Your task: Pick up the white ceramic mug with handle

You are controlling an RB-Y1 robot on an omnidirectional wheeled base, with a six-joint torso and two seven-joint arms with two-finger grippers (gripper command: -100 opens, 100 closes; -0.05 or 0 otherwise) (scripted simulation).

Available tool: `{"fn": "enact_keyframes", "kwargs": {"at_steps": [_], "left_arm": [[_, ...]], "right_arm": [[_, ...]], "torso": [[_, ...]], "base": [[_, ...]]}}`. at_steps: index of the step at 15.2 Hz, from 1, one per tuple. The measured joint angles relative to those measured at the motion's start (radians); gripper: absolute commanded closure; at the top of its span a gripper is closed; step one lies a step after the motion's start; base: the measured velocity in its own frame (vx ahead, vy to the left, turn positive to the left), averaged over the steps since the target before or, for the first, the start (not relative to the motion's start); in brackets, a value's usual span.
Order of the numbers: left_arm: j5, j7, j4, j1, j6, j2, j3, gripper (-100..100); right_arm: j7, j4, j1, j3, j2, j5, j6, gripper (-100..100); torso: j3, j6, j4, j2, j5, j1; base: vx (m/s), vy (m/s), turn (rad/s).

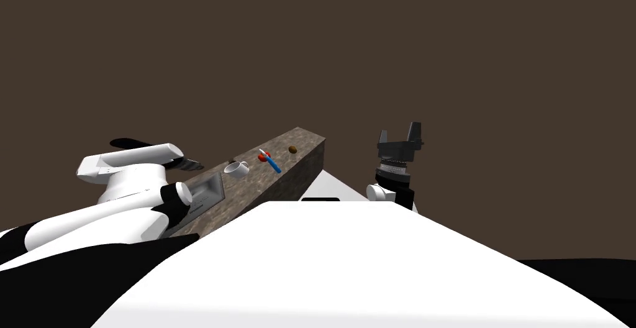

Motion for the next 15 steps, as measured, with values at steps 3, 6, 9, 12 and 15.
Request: {"fn": "enact_keyframes", "kwargs": {"at_steps": [3,6,9,12,15], "left_arm": [[0.005,0.014,0.062,-0.028,0.052,0.025,0.024,-100],[0.008,0.032,0.105,-0.049,0.114,0.043,0.049,-100],[0.01,0.051,0.154,-0.067,0.168,0.056,0.071,-100],[0.013,0.059,0.199,-0.085,0.216,0.073,0.085,-100],[0.007,0.072,0.302,-0.135,0.244,0.099,0.096,-100]], "right_arm": [[0.0,0.0,0.0,0.0,0.0,0.0,0.0,0],[0.0,0.0,0.0,0.0,0.0,0.0,0.0,0],[0.0,0.0,0.0,0.0,0.0,0.0,0.0,0],[0.0,0.0,0.0,0.0,0.0,0.0,0.0,0],[0.0,0.0,0.0,0.0,0.0,0.0,0.0,0]], "torso": [[0.0,0.0,0.0,0.0,0.0,0.001],[0.0,0.0,0.0,0.0,0.0,0.001],[0.0,0.0,0.0,0.0,0.0,0.002],[0.0,-0.001,0.0,0.0,0.001,0.002],[0.0,0.0,0.0,0.0,0.001,0.003]], "base": [[-0.017,0.017,-0.156],[-0.015,0.021,-0.17],[-0.015,0.028,-0.134],[-0.011,0.023,-0.071],[-0.019,0.049,-0.169]]}}
